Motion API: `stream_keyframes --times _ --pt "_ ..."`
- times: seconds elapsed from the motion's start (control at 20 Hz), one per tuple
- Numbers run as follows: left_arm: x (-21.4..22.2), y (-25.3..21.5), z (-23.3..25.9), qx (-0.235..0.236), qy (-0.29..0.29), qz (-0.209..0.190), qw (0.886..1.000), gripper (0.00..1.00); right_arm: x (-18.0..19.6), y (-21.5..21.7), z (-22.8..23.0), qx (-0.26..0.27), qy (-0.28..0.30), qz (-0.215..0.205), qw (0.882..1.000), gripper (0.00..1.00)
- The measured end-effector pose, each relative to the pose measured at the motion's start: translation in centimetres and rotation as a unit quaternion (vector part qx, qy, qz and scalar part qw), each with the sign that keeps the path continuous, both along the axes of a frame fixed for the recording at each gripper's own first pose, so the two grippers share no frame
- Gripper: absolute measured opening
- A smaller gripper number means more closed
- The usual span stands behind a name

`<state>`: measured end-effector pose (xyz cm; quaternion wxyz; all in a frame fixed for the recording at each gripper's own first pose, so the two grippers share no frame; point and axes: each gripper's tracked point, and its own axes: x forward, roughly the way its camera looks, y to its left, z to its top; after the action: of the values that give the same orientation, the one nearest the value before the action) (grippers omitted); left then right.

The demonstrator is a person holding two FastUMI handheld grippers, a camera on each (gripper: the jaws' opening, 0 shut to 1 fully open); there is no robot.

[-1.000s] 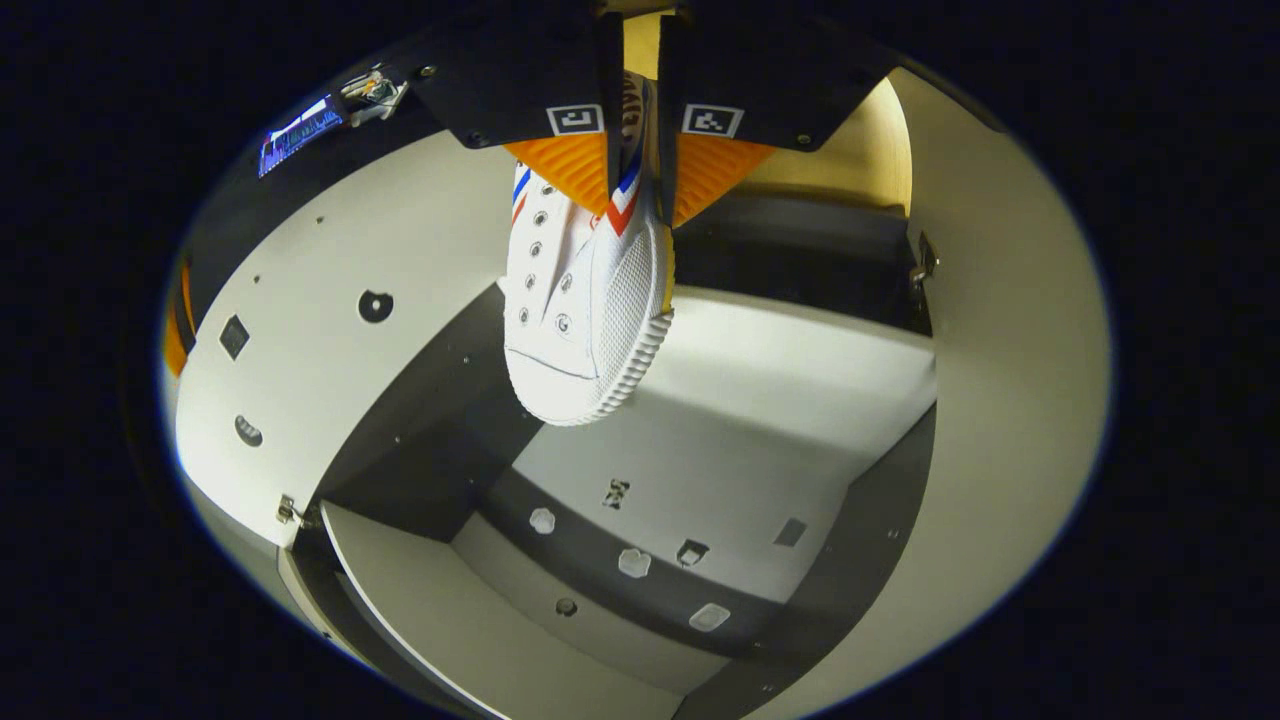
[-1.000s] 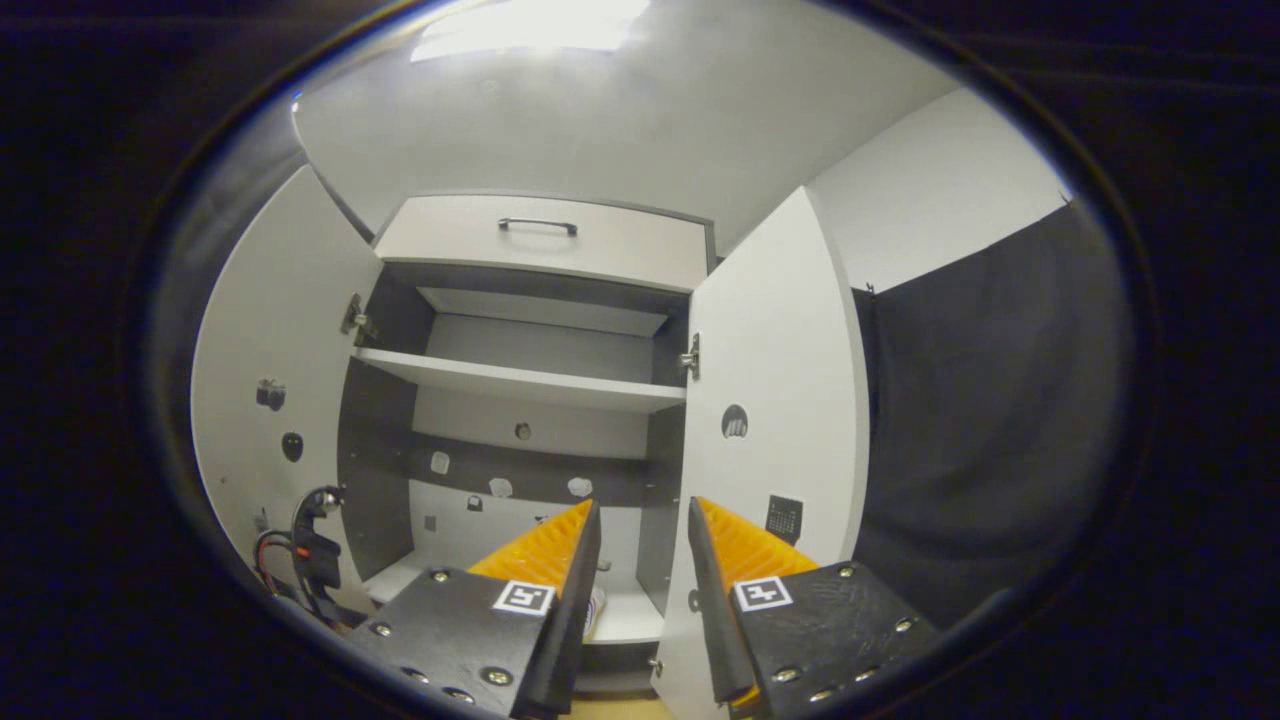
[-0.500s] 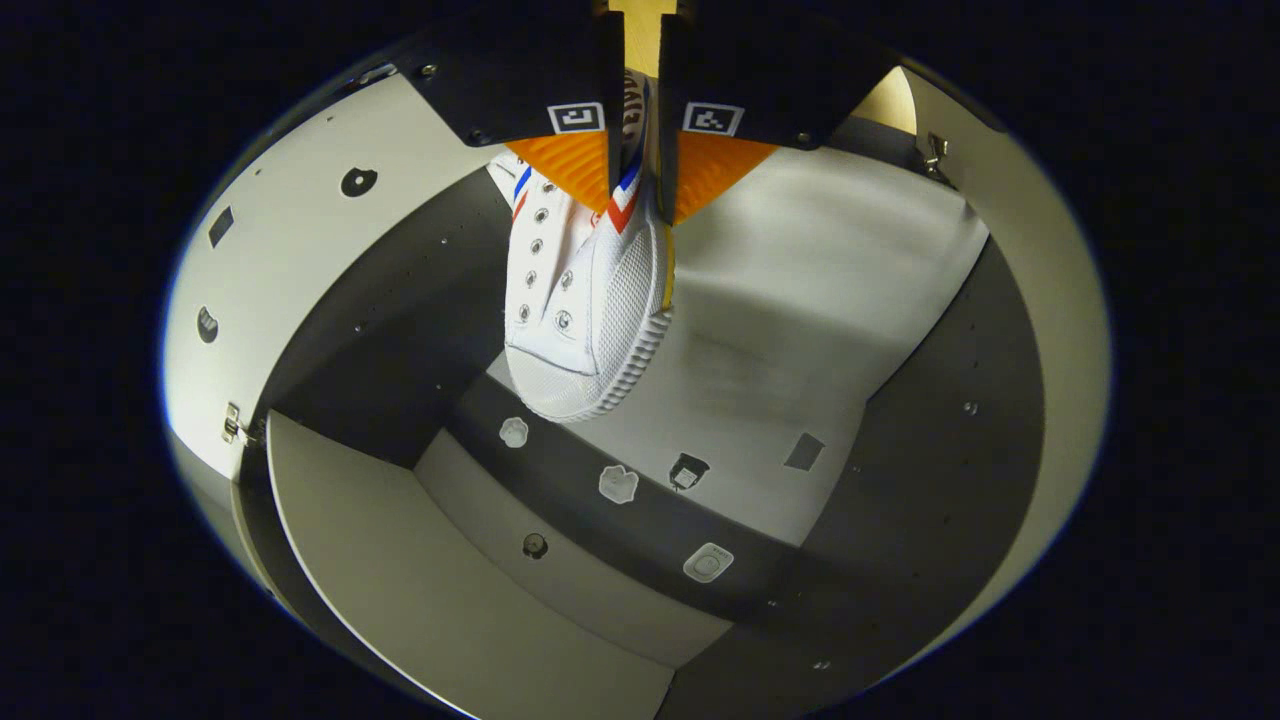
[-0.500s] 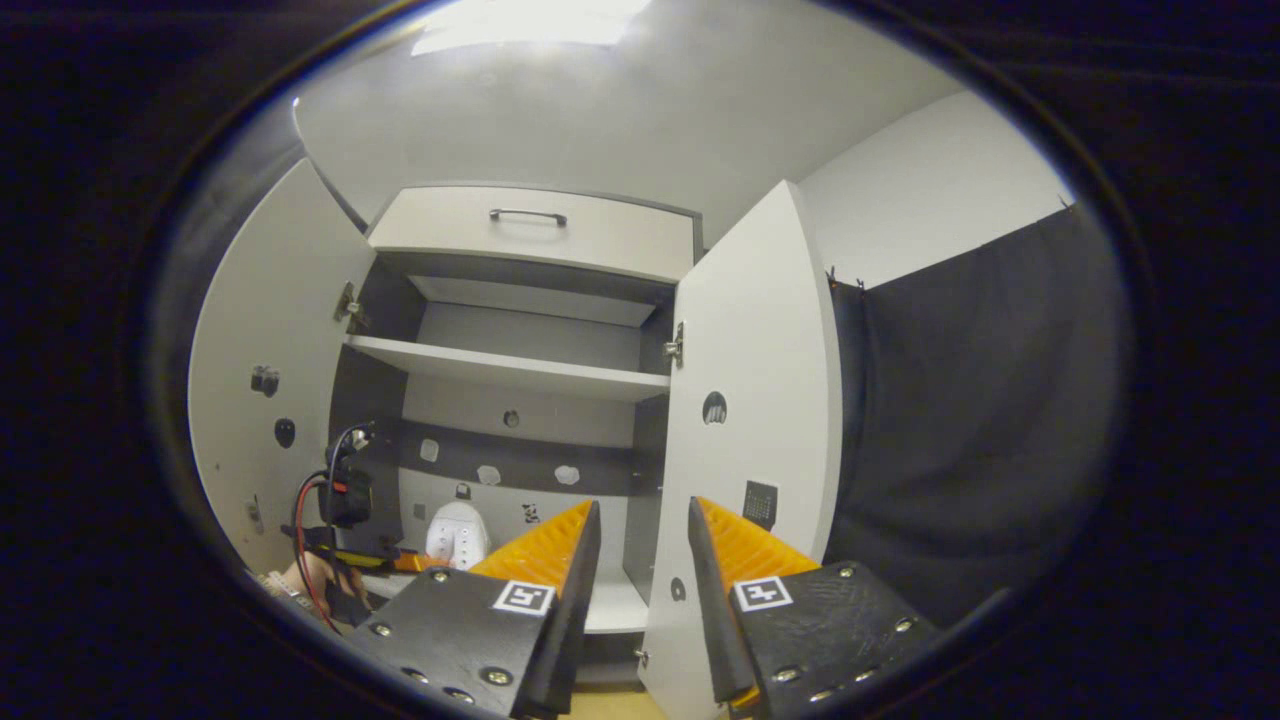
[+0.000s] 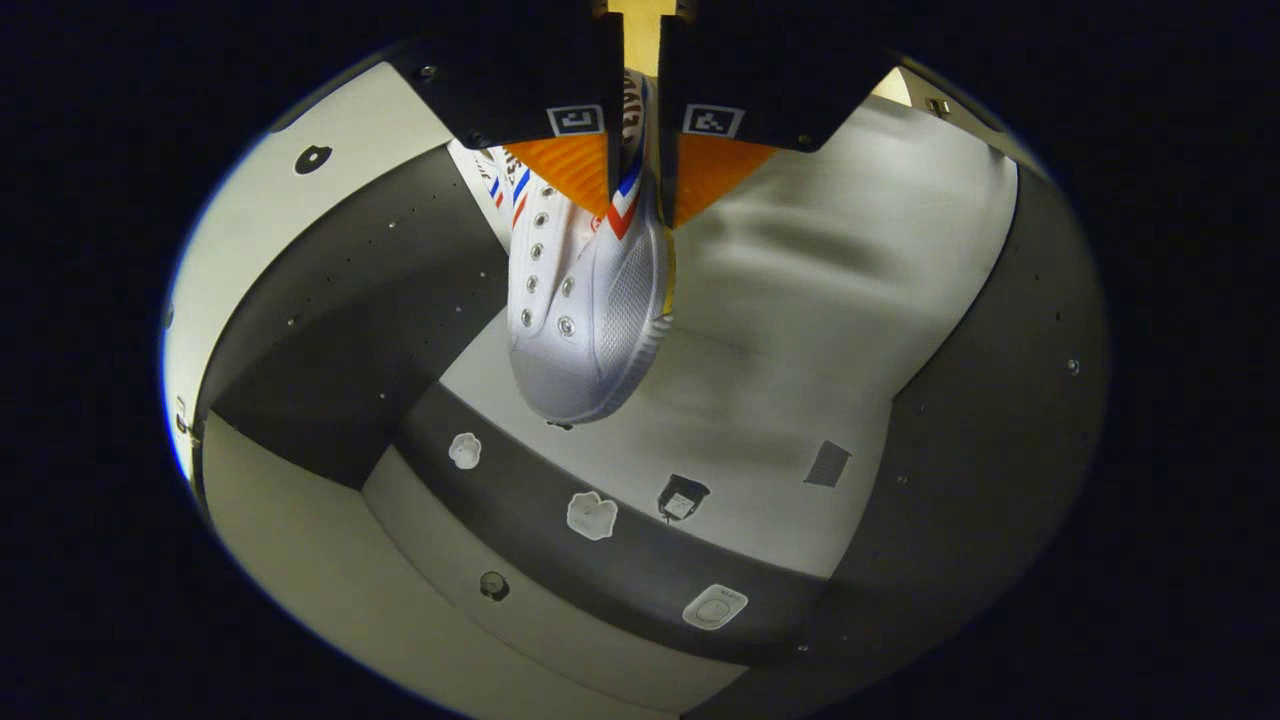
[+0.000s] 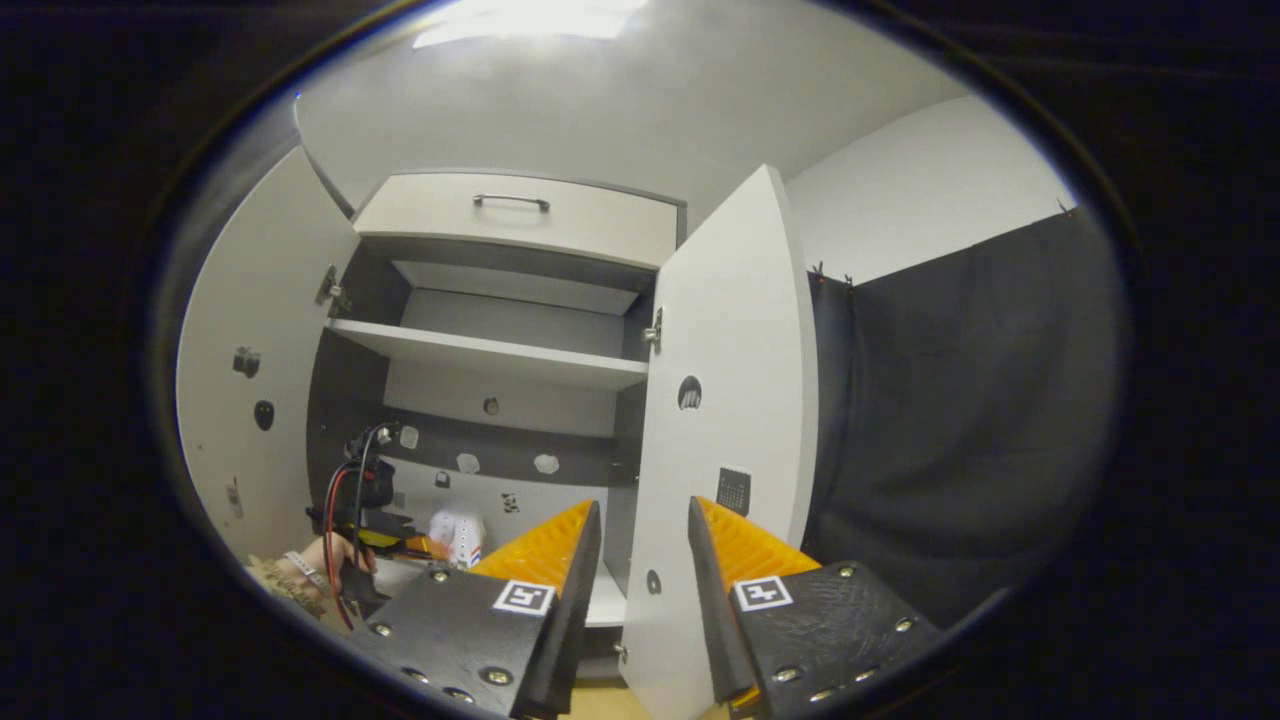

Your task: Grab one shoe with the right hand and put it into the shoe cabinet, grab the other shoe with the left hand and put it into the shoe cabinet; then close the right door with the right hand and the left door with the left hand.

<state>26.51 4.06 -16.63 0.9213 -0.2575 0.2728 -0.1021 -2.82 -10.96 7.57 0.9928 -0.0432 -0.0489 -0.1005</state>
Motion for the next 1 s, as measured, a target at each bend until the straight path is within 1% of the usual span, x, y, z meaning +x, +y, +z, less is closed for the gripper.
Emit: stream_keyframes --times 0.1,0.25,0.5,0.65,0.7,0.85,0.9,1.0 --pt "0.4 0.0 -0.9 -0.001 0.014 -0.003 1.0 0.14 0.2 0.2 0.1 -0.002 -0.005 0.003 1.0 0.48" --pt "1.2 0.2 -2.8 0.013 0.035 0.002 0.999 0.14 0.7 0.7 0.0 0.003 -0.007 0.013 1.0 0.48" --pt "1.8 0.0 -4.7 0.013 0.055 0.0 0.998 0.14 1.0 0.1 0.2 -0.004 -0.011 0.01 1.0 0.48" --pt "2.0 0.0 -5.5 0.016 0.062 0.003 0.998 0.14 0.9 -0.2 0.5 -0.002 -0.015 0.007 1.0 0.48" --pt "1.9 -0.1 -5.8 0.016 0.066 0.002 0.998 0.14 1.1 0.1 -0.2 -0.003 -0.015 0.006 1.0 0.48" --pt "2.1 -0.1 -5.7 0.017 0.062 -0.005 0.998 0.14 1.0 -0.1 -0.1 -0.005 -0.017 0.005 1.0 0.48" --pt "2.0 0.0 -5.5 0.013 0.061 -0.003 0.998 0.15 0.6 -0.2 0.1 -0.005 -0.018 0.005 1.0 0.48" --pt "1.5 -0.6 -5.2 -0.007 0.065 -0.005 0.998 0.23 0.0 -0.6 0.4 -0.006 -0.023 0.001 1.0 0.48"
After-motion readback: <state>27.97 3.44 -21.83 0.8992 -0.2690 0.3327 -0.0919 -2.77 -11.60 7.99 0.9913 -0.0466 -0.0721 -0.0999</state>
